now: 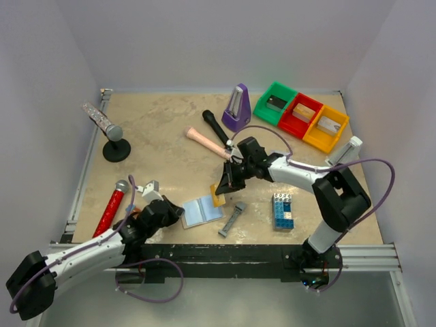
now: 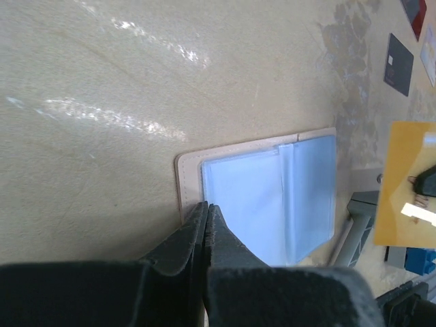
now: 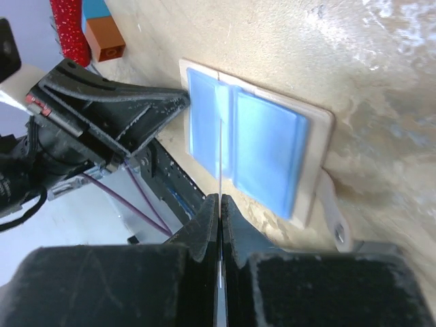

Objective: Take the credit cards out of the card holder
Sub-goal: Remove the credit card from the card holder, then place the credit card at the center of the board.

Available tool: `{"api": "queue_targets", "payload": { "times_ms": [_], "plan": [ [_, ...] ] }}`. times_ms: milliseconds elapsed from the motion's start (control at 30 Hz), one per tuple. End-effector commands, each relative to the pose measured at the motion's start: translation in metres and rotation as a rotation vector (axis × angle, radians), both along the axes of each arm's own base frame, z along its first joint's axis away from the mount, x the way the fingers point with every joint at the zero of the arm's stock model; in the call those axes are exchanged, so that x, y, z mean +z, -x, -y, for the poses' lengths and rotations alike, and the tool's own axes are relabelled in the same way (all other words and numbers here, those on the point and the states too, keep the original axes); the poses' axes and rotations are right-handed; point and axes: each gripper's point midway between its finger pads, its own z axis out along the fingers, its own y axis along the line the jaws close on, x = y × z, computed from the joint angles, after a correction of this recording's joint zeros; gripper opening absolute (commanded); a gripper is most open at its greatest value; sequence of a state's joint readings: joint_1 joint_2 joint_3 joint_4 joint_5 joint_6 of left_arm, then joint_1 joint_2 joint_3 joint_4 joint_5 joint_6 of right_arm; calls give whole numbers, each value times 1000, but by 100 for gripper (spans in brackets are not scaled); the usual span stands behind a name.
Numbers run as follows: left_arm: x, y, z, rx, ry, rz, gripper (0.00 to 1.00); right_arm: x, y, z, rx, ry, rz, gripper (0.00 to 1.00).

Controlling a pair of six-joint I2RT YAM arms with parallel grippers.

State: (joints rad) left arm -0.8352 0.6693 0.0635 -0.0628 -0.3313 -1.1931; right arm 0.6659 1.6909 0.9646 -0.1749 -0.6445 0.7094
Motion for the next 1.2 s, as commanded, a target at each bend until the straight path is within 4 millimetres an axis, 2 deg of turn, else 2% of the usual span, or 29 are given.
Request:
{"api": "queue_targets", "payload": {
  "times_ms": [0,100,200,267,333,367,400,433,500,600,667,767,933,1033,1167],
  "plan": [
    [-8,2,-31,67,-133,-36,0,35,-3,16,33,4,122,0],
    [9,-4,-33,77,-148,-1,0,57,3,25,83,10,187,0],
    [40,-14,-33,66,-165,78,3,78,10,34,122,13,264,0],
    [66,-20,-23,10,-154,147,13,93,20,40,170,-4,316,0],
    [98,-24,-8,-77,-127,228,28,103,31,45,221,-15,359,0],
    [113,-24,0,-118,-110,265,42,108,39,46,258,-28,377,0],
    [126,-23,8,-168,-91,300,52,113,47,47,303,-44,394,0],
    [140,-21,17,-220,-61,344,60,116,57,46,345,-50,407,0],
    [171,-14,37,-330,20,443,67,123,76,47,434,-66,436,0],
    [212,14,66,-550,162,591,69,133,100,48,553,-106,455,0],
    [236,32,79,-670,240,675,69,137,114,48,610,-132,449,0],
    [252,59,91,-835,312,739,69,141,129,49,660,-178,430,0],
    [256,85,104,-1024,383,751,65,146,146,49,698,-237,423,0],
    [259,95,112,-1109,439,739,62,146,148,50,699,-235,423,0],
    [250,94,121,-1144,443,688,60,148,148,49,702,-232,428,0]
  ]
}}
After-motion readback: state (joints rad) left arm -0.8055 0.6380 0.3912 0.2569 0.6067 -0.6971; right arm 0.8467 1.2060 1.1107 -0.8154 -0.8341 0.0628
